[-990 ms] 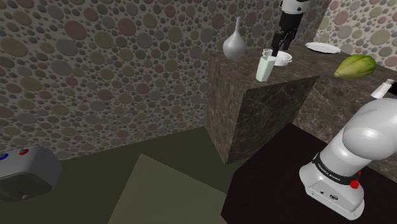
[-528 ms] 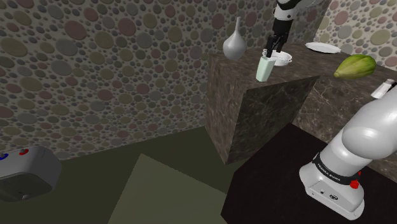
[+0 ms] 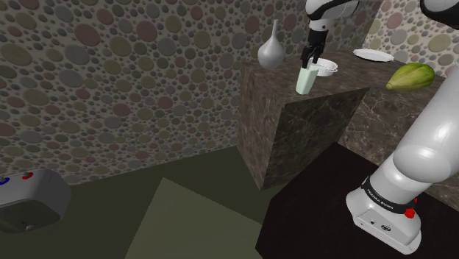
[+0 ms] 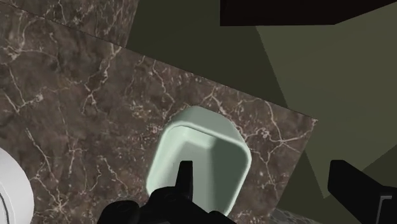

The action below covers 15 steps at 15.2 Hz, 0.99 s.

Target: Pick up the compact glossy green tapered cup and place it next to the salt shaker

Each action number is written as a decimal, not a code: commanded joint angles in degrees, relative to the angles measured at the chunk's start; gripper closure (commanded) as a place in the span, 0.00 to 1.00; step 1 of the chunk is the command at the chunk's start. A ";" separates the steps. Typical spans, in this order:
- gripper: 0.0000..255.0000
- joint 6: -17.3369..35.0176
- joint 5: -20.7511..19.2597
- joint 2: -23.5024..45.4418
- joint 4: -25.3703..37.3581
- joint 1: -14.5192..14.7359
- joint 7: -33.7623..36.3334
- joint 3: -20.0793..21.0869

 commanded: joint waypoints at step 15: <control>0.00 5.39 1.43 3.16 -2.51 -0.53 -1.14 0.00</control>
